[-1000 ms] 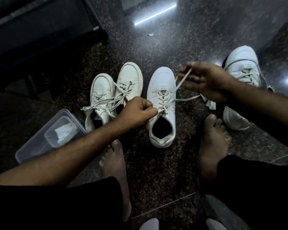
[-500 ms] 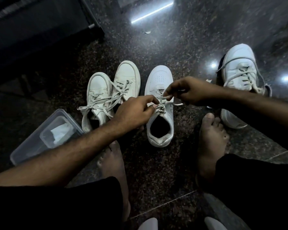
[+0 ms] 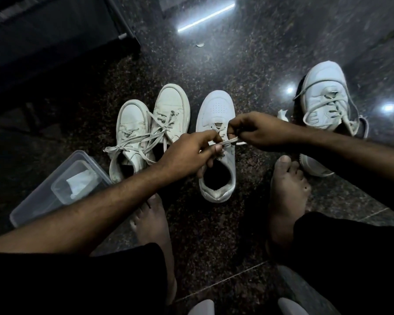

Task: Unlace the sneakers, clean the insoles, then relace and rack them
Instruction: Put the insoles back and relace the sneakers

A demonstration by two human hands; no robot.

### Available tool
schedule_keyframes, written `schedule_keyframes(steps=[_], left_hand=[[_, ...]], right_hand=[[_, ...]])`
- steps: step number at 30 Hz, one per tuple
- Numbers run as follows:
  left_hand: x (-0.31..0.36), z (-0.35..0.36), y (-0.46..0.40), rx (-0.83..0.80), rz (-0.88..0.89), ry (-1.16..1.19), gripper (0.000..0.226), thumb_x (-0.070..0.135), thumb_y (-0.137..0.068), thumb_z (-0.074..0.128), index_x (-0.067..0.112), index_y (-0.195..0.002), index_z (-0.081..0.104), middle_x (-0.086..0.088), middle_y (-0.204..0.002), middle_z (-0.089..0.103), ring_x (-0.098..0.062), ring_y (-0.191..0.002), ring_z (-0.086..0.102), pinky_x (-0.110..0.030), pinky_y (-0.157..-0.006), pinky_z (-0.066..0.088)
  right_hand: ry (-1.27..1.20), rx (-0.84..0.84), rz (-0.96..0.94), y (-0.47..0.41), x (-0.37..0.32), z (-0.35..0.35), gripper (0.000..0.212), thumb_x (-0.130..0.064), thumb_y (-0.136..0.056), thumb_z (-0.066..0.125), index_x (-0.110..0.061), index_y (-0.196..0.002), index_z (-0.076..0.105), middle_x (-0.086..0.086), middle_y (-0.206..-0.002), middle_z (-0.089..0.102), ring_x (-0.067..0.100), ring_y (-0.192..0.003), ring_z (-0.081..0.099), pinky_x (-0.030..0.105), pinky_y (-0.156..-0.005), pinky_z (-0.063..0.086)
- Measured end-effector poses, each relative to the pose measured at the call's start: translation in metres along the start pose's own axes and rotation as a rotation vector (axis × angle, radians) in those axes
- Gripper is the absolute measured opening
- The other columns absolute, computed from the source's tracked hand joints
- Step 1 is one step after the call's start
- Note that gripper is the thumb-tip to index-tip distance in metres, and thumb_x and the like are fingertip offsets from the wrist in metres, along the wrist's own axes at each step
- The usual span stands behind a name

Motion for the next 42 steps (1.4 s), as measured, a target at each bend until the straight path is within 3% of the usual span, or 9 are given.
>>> schedule_keyframes(steps=[3, 6, 9, 12, 17, 22, 30, 38, 42], left_hand=[[-0.004, -0.005, -0.001, 0.047, -0.024, 0.005, 0.012, 0.031, -0.102, 0.056, 0.026, -0.092, 0.061, 0.000, -0.068, 0.070, -0.019, -0.047, 0.065, -0.025, -0.051, 0.046], [-0.005, -0.008, -0.001, 0.077, -0.034, 0.035, 0.012, 0.032, -0.101, 0.058, 0.028, -0.091, 0.062, 0.001, -0.067, 0.070, -0.021, -0.046, 0.065, -0.025, -0.049, 0.046], [0.000, -0.009, -0.001, 0.101, -0.002, 0.028, 0.012, 0.030, -0.101, 0.059, 0.026, -0.090, 0.063, 0.001, -0.065, 0.069, -0.020, -0.044, 0.064, -0.025, -0.047, 0.046], [0.001, -0.011, -0.004, 0.112, -0.009, 0.089, 0.013, 0.021, -0.100, 0.059, 0.019, -0.088, 0.065, -0.002, -0.068, 0.071, -0.020, -0.048, 0.067, -0.022, -0.046, 0.046], [-0.010, 0.009, -0.004, -0.025, -0.123, 0.359, 0.026, 0.019, -0.106, 0.048, 0.008, -0.094, 0.068, -0.010, -0.082, 0.075, -0.025, -0.053, 0.063, -0.022, -0.040, 0.040], [-0.022, 0.007, -0.003, -0.016, -0.203, 0.456, 0.018, 0.014, -0.107, 0.042, 0.009, -0.117, 0.055, -0.016, -0.084, 0.076, -0.028, -0.054, 0.065, -0.026, -0.043, 0.039], [-0.018, 0.003, 0.003, -0.049, -0.159, 0.201, 0.016, 0.015, -0.093, 0.070, 0.014, -0.106, 0.059, -0.004, -0.077, 0.074, -0.021, -0.065, 0.074, -0.022, -0.042, 0.046], [-0.016, 0.001, 0.004, 0.007, -0.147, 0.090, 0.010, 0.018, -0.096, 0.065, 0.017, -0.104, 0.059, -0.003, -0.073, 0.073, -0.015, -0.050, 0.069, -0.022, -0.040, 0.043], [-0.010, -0.002, 0.005, 0.025, -0.109, 0.136, 0.004, 0.013, -0.099, 0.057, 0.015, -0.102, 0.054, -0.005, -0.072, 0.074, -0.022, -0.052, 0.070, -0.016, -0.039, 0.040]], right_hand=[[-0.018, 0.022, 0.031, -0.001, 0.003, -0.004, 0.025, -0.006, -0.077, 0.043, -0.022, -0.078, 0.063, 0.012, -0.072, 0.060, 0.014, -0.063, 0.047, 0.033, -0.062, 0.039], [0.039, 0.023, 0.081, 0.003, 0.005, -0.005, 0.036, -0.006, -0.085, 0.043, -0.031, -0.091, 0.068, -0.010, -0.083, 0.067, 0.000, -0.069, 0.057, 0.023, -0.068, 0.043], [0.020, 0.083, 0.071, 0.006, -0.005, -0.002, 0.036, -0.037, -0.083, 0.040, -0.034, -0.107, 0.067, -0.015, -0.105, 0.069, -0.002, -0.097, 0.062, 0.022, -0.085, 0.046], [0.163, 0.116, -0.008, 0.006, -0.018, 0.008, 0.034, -0.057, -0.089, 0.052, -0.031, -0.108, 0.063, -0.014, -0.103, 0.070, 0.002, -0.099, 0.064, 0.027, -0.083, 0.048], [0.225, 0.175, -0.011, 0.009, -0.021, 0.000, 0.019, -0.043, -0.090, 0.066, -0.028, -0.100, 0.071, -0.014, -0.074, 0.069, -0.004, -0.071, 0.063, 0.014, -0.066, 0.044], [0.255, 0.262, 0.036, 0.012, -0.017, -0.019, 0.014, -0.033, -0.089, 0.070, -0.028, -0.100, 0.077, -0.006, -0.088, 0.075, 0.005, -0.079, 0.067, 0.019, -0.069, 0.044], [0.348, 0.029, -0.005, 0.006, -0.013, 0.000, 0.014, -0.034, -0.083, 0.077, -0.032, -0.097, 0.075, -0.020, -0.084, 0.070, -0.023, -0.070, 0.054, -0.003, -0.063, 0.034], [0.301, 0.227, -0.043, 0.008, -0.020, -0.015, 0.014, -0.022, -0.089, 0.070, -0.025, -0.102, 0.076, -0.012, -0.097, 0.072, -0.010, -0.078, 0.055, -0.002, -0.070, 0.033], [0.351, 0.178, -0.057, 0.007, -0.022, -0.003, 0.014, -0.023, -0.088, 0.071, -0.028, -0.100, 0.076, -0.022, -0.083, 0.061, -0.017, -0.069, 0.048, -0.002, -0.065, 0.031]])
Point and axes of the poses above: each hand's wrist, its own y-axis away from the middle knuckle, its own z-axis out of the palm, x = y × z, the point moved 10 cm from there along -y, towards the middle knuckle
